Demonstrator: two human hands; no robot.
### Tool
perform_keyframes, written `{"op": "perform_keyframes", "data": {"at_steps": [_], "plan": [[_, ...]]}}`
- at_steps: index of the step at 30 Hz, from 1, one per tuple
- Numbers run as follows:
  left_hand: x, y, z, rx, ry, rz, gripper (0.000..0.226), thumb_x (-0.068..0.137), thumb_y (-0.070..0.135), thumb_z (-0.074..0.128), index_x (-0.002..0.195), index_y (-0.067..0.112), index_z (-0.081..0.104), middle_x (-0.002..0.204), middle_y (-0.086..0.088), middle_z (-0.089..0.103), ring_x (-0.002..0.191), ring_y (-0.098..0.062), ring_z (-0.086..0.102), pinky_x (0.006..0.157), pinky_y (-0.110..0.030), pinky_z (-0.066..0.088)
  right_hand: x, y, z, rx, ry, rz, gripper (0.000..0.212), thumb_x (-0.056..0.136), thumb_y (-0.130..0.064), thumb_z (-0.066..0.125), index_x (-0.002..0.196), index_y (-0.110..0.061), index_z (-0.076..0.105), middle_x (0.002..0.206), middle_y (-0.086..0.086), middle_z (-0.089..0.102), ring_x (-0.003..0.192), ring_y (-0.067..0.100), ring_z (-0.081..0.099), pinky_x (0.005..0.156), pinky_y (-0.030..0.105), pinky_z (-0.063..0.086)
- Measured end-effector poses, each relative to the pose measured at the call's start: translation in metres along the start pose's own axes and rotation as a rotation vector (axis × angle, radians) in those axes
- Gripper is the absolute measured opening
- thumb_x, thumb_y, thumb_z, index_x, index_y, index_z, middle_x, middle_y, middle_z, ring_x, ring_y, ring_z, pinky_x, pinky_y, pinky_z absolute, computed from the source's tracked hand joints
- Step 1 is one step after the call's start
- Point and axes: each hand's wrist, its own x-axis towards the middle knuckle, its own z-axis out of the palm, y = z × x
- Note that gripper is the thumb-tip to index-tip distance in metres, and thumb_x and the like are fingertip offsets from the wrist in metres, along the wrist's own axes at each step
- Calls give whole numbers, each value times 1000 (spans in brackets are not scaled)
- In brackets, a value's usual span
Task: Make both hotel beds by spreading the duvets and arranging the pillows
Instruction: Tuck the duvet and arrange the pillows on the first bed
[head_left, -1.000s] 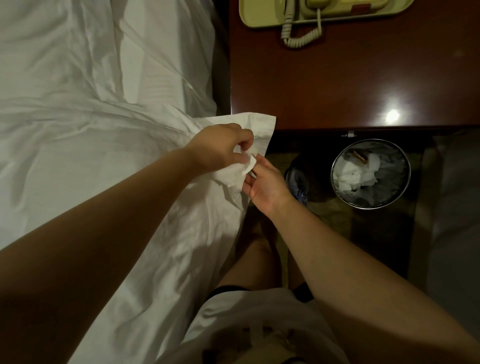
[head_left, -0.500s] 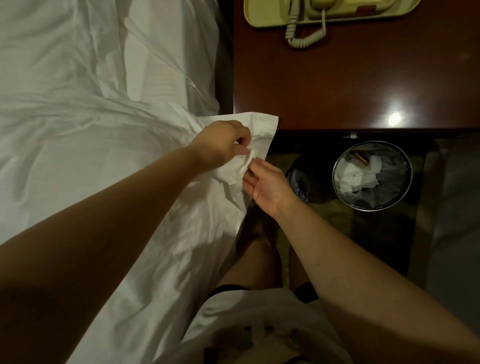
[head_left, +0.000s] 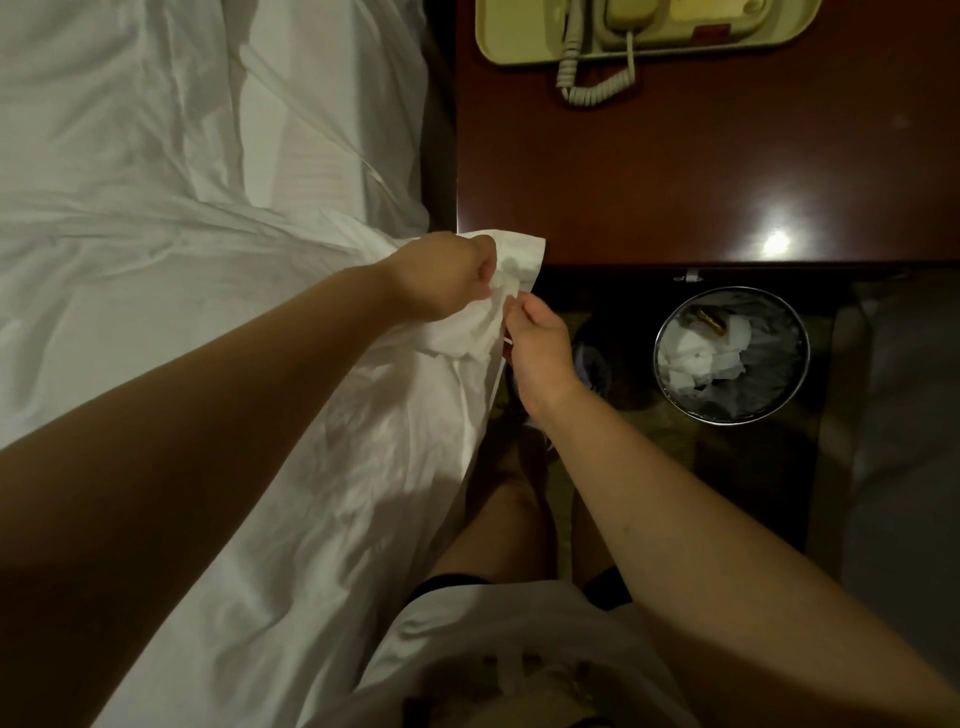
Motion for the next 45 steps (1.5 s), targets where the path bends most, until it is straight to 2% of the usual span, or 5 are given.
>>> {"op": "perform_keyframes", "data": {"at_steps": [5, 16, 22, 36, 45], "plan": [[-1, -1, 6, -13, 89, 9, 24, 93, 33, 55, 101, 13, 65, 95, -3, 62, 85, -14, 47, 76, -29, 35, 0, 2, 0, -24, -3, -41, 20, 98, -17, 51, 83, -13, 63, 87, 12, 58, 81, 22, 52, 74, 36, 42], [1, 1, 10, 52, 148, -6, 18, 98, 29, 47, 97, 15, 58, 88, -2, 54, 87, -16, 41, 75, -29, 29, -2, 2, -2, -29, 21, -92, 21, 98, -15, 49, 96, 3, 61, 87, 12, 55, 81, 23, 49, 75, 37, 41], [2, 2, 15, 14, 86, -40, 23, 99, 25, 43, 106, 8, 57, 105, -12, 59, 97, -26, 52, 82, -37, 40, -6, 1, -3, 30, -8, -66, 23, 98, -15, 51, 83, -22, 67, 91, 7, 64, 87, 21, 58, 88, 42, 50], [5, 0, 20, 60, 13, -79, 25, 101, 29, 39, 119, 18, 51, 121, -4, 55, 113, -23, 47, 97, -41, 32, -10, 5, 1, 281, 25, 99, 17, 96, -13, 54, 107, -12, 67, 99, 3, 68, 97, 18, 62, 90, 32, 51], [-2, -1, 23, -317, 106, -76, 11, 101, 19, 37, 92, 19, 42, 91, -5, 53, 87, -20, 48, 79, -30, 37, -10, -6, 4, 358, -26, 79, 16, 97, -11, 52, 100, -15, 67, 87, -3, 69, 80, 9, 65, 83, 28, 53]]}}
